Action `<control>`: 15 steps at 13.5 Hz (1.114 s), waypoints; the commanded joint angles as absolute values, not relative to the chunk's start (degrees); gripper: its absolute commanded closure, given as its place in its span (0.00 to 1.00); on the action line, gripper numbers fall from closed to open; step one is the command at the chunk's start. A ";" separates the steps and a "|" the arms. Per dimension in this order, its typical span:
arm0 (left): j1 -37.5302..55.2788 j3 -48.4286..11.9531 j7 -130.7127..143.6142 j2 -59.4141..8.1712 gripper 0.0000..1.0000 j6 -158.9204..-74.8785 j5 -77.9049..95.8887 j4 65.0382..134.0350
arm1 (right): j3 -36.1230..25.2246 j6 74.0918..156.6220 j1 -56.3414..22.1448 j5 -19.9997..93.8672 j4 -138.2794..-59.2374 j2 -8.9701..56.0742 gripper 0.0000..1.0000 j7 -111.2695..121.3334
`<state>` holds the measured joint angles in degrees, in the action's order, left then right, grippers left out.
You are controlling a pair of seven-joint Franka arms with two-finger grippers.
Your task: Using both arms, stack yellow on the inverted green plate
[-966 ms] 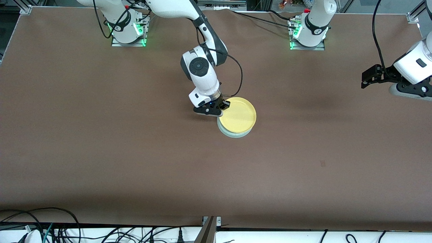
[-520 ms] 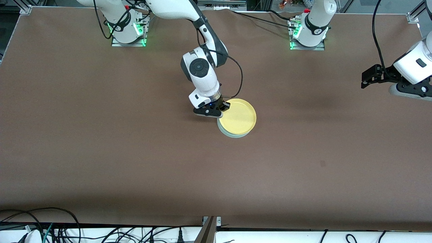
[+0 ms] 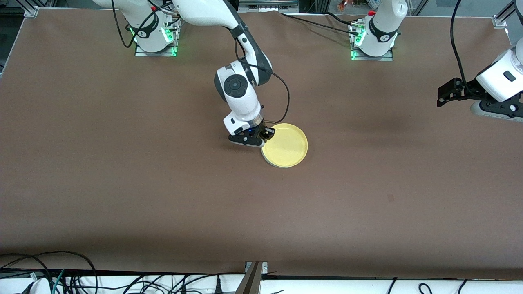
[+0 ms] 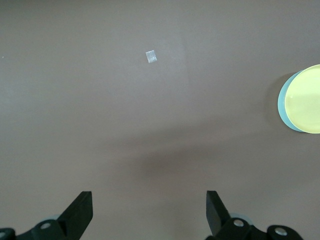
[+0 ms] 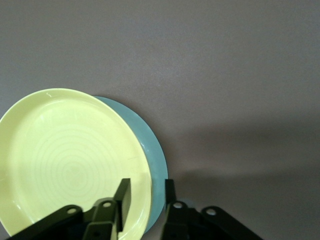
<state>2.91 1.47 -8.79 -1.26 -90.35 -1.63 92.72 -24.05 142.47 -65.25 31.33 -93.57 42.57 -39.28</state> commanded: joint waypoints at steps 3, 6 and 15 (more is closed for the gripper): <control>2.90 1.41 -9.23 -1.14 0.00 -90.35 -0.88 92.29 | -28.45 134.78 -65.21 31.82 -91.42 40.00 0.00 -38.85; 2.90 1.41 -9.23 -1.23 0.00 -90.35 -0.88 92.29 | -36.97 119.67 -65.21 30.76 -84.14 37.88 0.00 -35.88; 3.08 1.41 -9.23 -1.14 0.00 -90.35 -0.88 92.28 | -54.92 95.47 -65.22 29.80 -83.67 21.73 0.00 -23.82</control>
